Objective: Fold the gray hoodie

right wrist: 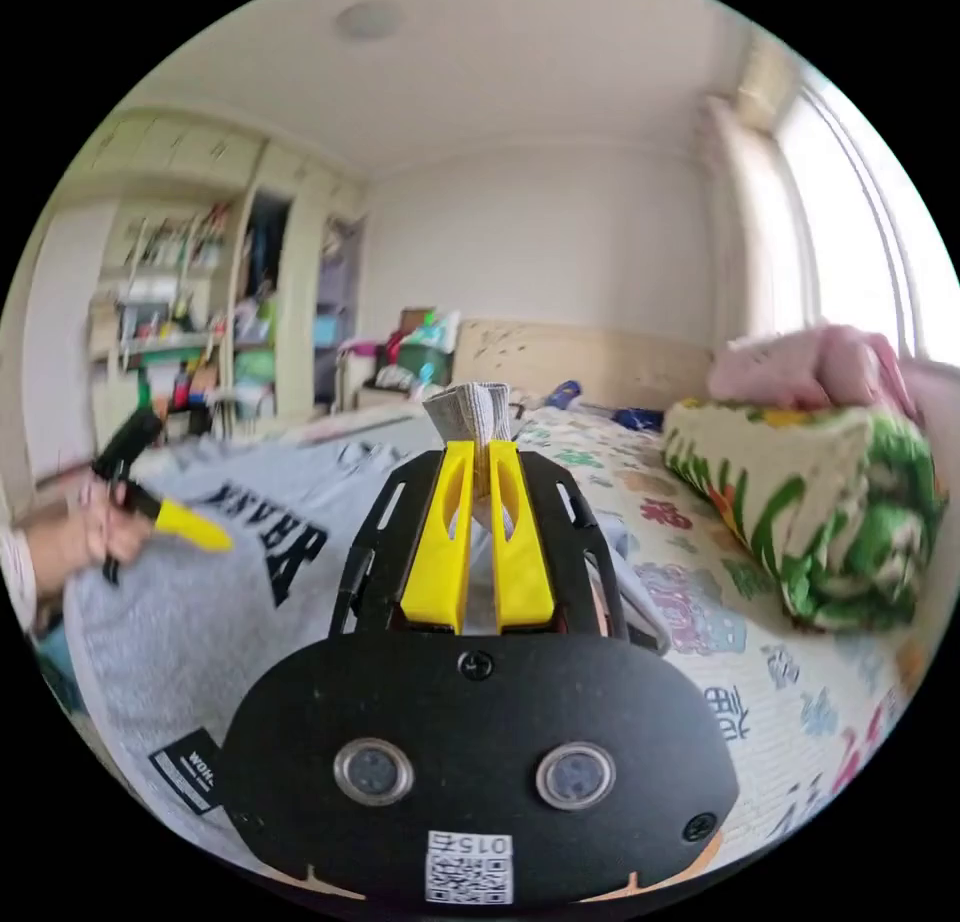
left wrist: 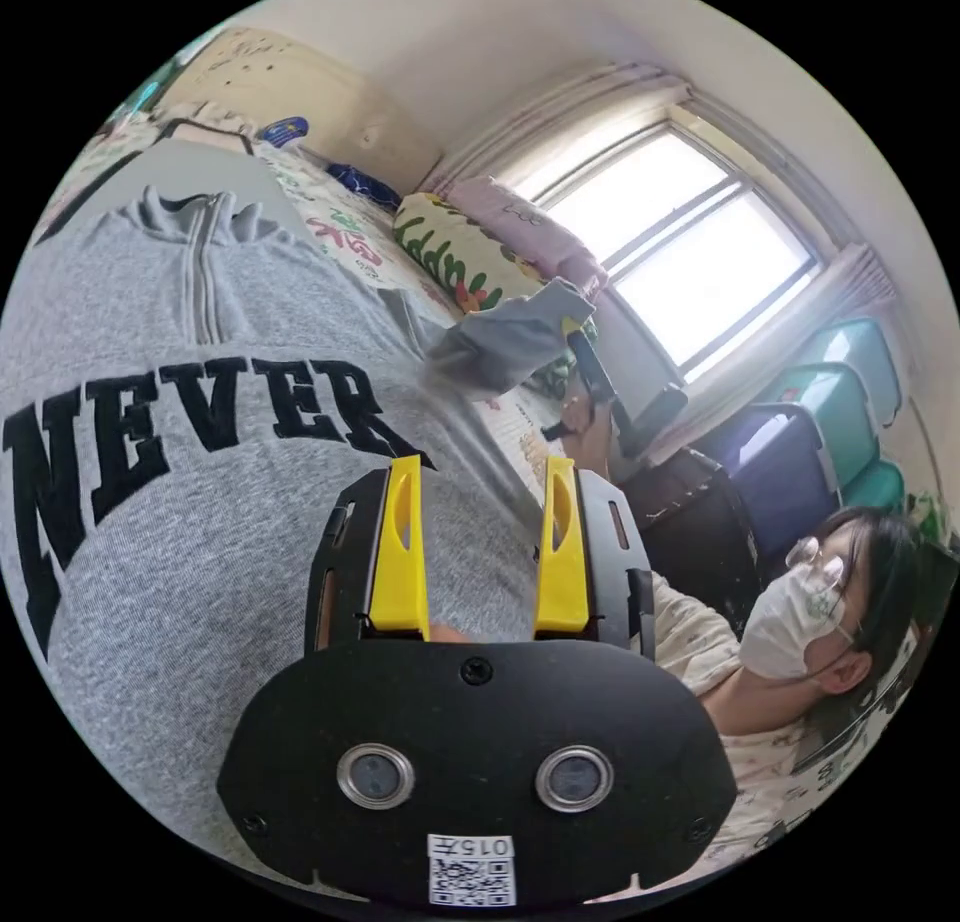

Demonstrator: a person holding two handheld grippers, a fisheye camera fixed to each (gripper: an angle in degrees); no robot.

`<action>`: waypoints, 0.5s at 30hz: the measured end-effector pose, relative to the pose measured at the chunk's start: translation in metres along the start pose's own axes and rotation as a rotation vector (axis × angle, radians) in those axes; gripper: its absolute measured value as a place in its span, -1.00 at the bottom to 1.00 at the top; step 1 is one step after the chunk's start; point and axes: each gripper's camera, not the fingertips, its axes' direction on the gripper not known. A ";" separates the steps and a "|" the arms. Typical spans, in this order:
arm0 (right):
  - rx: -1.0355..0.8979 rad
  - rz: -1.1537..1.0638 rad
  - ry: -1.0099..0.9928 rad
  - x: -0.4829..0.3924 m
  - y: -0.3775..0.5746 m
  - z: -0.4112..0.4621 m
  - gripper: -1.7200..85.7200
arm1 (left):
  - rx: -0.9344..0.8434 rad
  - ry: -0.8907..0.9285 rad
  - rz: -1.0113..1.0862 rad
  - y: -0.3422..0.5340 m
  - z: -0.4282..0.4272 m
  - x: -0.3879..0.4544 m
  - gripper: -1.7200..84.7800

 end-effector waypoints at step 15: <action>-0.055 -0.828 0.176 -0.365 0.327 0.078 -0.91 | 0.079 0.188 -0.249 -0.100 -0.076 -0.039 -0.54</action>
